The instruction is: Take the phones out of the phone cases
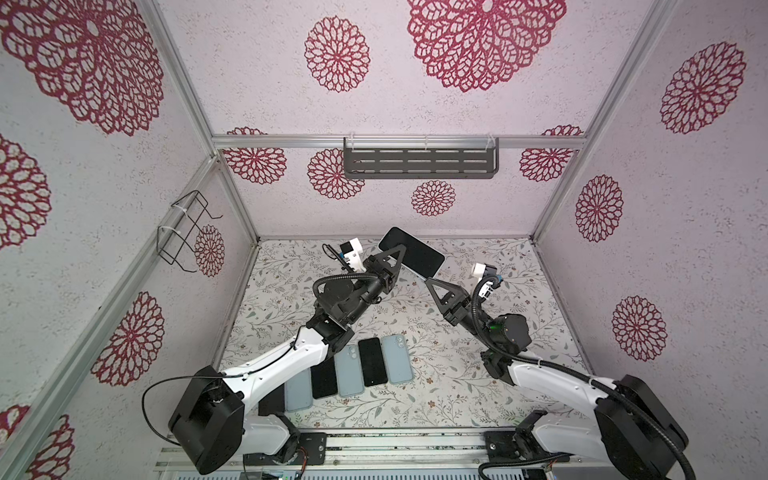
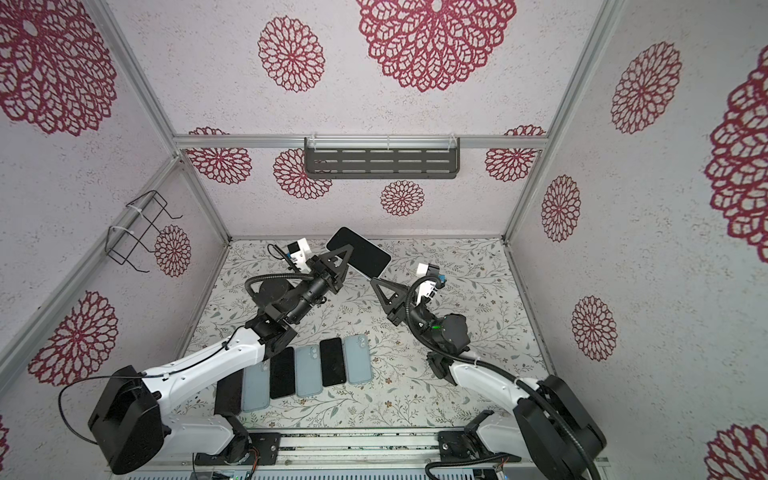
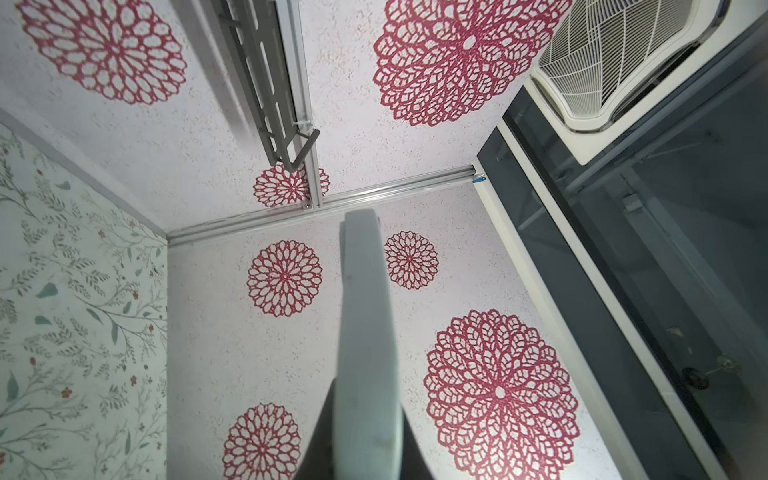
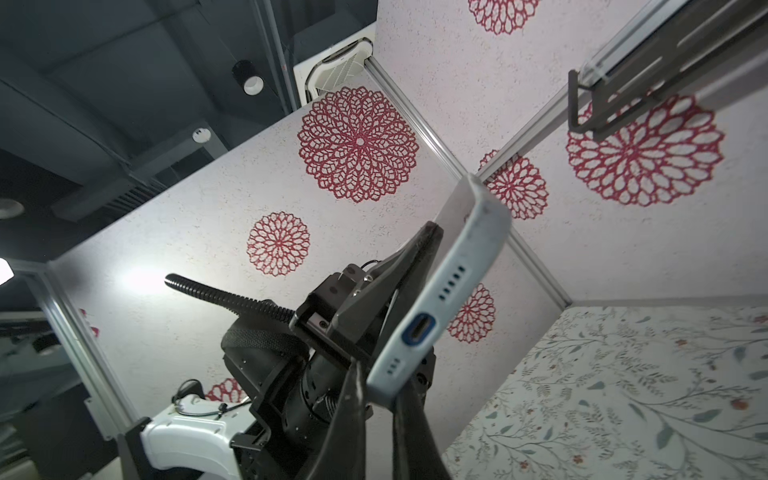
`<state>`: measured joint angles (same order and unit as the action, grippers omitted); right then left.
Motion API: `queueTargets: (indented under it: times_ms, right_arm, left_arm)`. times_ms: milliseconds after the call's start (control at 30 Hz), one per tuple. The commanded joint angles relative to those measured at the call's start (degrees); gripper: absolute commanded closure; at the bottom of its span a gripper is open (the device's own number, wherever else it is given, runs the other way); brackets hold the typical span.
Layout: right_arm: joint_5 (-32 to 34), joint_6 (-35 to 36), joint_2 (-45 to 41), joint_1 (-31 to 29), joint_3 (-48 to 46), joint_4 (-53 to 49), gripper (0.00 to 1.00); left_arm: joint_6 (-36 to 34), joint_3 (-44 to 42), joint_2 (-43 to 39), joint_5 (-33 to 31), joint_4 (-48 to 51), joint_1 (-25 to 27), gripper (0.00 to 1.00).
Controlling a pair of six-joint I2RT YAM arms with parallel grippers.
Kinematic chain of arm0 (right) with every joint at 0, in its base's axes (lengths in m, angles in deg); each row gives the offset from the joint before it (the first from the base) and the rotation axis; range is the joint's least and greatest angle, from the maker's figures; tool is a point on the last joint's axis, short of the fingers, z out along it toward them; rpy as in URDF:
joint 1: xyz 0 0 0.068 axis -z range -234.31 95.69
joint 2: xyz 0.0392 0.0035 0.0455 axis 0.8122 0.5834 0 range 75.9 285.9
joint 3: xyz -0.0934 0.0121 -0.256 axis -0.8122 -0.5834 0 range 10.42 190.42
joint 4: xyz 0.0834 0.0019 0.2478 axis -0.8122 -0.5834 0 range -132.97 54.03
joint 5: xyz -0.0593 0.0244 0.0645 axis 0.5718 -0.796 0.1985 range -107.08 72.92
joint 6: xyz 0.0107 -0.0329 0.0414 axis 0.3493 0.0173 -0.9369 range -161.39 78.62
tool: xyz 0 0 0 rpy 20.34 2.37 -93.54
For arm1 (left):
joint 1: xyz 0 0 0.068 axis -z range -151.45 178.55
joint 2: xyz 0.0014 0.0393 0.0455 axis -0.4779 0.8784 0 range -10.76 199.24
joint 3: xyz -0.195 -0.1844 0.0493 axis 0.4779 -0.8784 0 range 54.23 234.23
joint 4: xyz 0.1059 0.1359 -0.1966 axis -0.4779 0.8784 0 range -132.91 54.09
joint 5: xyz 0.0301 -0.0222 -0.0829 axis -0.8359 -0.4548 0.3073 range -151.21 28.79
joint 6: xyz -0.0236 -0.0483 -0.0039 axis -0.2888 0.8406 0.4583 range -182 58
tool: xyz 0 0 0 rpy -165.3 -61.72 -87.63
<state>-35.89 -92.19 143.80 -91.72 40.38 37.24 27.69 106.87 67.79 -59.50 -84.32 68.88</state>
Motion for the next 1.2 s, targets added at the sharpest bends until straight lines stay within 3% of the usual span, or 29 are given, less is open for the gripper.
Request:
queueTargets:
  times_ms: [0, 267, 567, 600, 700, 767, 833, 933, 1033, 1167]
  right_arm:
    - [-0.22, 21.72, -2.75, 0.61, 3.01, -21.61, 1.0]
    - [1.67, 30.95, -8.74, 9.44, 5.82, -29.31, 1.0]
    - [5.82, 33.11, -15.4, 11.46, 0.91, -32.15, 1.0]
    - [5.74, 32.83, -17.17, 11.54, -0.71, -32.11, 0.95]
    - [3.06, 31.02, -23.53, 11.83, -3.9, -34.1, 0.61]
    - [2.83, 28.29, -27.54, 11.97, -4.39, -37.77, 0.34]
    - [1.63, 25.59, -30.48, 12.29, -3.59, -41.93, 0.19]
    - [-6.48, 19.63, -31.79, 13.23, -2.49, -39.72, 0.13]
    - [-15.76, 14.99, -28.02, 13.36, -0.25, -34.06, 0.11]
    - [-23.6, 14.15, -23.39, 13.37, 2.48, -31.8, 0.14]
  left_arm:
    - [8.35, 4.12, 0.86, 8.6, -4.06, 2.2, 1.0]
    - [9.0, 7.43, 2.62, 13.85, 0.02, 3.63, 1.0]
    - [8.54, 11.34, 3.63, 18.67, -0.06, 1.89, 1.0]
    - [8.52, 10.87, 3.11, 19.25, 0.04, 0.93, 1.0]
    - [5.53, 9.94, 0.7, 23.38, 4.08, -3.67, 1.0]
    - [1.27, 11.08, 0.04, 29.27, 6.97, -6.72, 1.0]
    - [-4.55, 12.78, -0.44, 35.54, 11.11, -9.48, 1.0]
    - [-17.67, 17.56, 0.43, 47.01, 21.96, -12.89, 1.0]
    - [-28.06, 20.12, 1.74, 53.32, 28.49, -14.26, 1.0]
    - [-34.24, 23.72, 3.27, 57.35, 33.99, -15.07, 1.0]
